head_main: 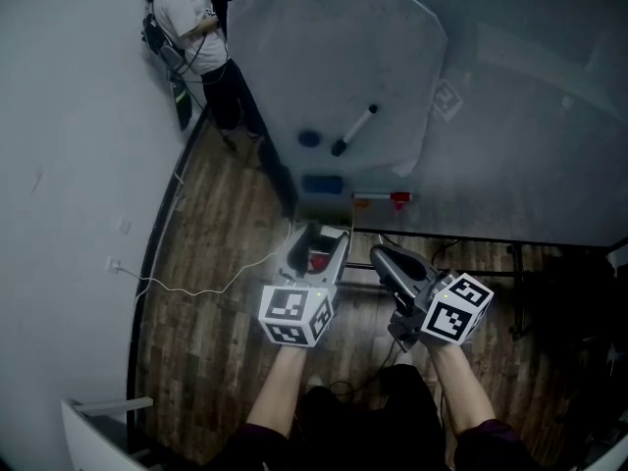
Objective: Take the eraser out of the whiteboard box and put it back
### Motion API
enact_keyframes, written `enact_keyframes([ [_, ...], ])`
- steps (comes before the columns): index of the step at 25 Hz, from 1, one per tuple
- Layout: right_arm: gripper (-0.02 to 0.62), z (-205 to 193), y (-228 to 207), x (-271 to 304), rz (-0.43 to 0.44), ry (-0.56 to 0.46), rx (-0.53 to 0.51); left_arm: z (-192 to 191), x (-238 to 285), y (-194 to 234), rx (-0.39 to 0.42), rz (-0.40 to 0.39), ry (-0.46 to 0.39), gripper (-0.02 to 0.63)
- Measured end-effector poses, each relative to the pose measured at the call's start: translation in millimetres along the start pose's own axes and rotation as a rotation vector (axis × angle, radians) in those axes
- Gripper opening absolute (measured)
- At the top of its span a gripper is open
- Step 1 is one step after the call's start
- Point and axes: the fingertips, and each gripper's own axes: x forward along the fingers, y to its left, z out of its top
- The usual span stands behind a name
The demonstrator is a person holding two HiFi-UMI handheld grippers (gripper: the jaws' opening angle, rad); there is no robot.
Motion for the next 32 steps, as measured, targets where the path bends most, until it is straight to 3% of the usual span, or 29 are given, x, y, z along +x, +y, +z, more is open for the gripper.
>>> enact_keyframes([
  [6, 0.003, 17, 17, -3, 0.016, -0.027, -0.005, 25, -15, -12, -0.029, -0.03, -0.008, 0.233],
  [13, 0.003, 54, 53, -11, 0.048, -0.086, -0.027, 71, -44, -36, -0.033, -0.066, -0.04, 0.1],
  [19, 0.003, 80, 88, -20, 0.078, -0.142, -0.07, 118, -73, -62, -0.028, -0.143, -0.102, 0.019],
  [25, 0.003, 91, 113, -28, 0.092, -0.182, -0.115, 147, -95, -79, -0.026, -0.2, -0.151, 0.006],
  [32, 0.003, 95, 124, -32, 0.094, -0.196, -0.144, 149, -100, -88, -0.012, -0.222, -0.152, 0.006],
])
